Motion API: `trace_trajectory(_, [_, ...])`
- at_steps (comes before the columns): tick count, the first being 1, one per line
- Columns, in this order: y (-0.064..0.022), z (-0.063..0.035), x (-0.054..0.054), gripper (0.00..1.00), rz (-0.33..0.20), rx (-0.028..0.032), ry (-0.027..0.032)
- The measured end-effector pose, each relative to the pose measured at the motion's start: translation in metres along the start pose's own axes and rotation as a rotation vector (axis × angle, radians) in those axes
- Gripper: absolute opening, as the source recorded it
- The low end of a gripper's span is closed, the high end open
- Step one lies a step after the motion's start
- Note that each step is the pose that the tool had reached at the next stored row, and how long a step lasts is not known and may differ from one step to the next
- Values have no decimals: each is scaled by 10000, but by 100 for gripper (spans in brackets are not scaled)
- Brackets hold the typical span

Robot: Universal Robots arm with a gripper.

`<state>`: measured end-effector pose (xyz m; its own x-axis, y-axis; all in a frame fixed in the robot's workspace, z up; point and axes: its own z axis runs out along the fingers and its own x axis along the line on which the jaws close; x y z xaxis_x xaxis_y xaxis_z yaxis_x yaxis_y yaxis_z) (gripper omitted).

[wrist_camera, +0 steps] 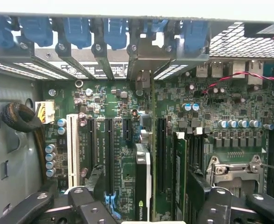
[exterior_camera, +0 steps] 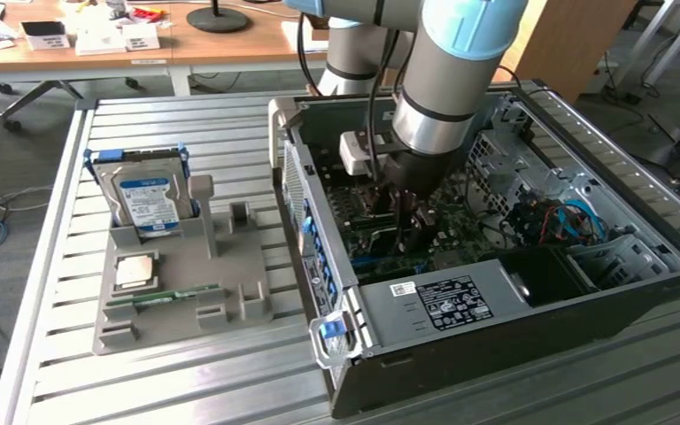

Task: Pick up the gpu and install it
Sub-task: 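Insert the gpu into the slot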

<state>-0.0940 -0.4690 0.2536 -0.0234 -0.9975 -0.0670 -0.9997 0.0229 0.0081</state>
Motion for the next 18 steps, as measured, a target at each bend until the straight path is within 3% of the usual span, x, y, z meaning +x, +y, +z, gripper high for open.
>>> trace_trajectory(18, [4, -467, -31, 81, 0, 0, 4])
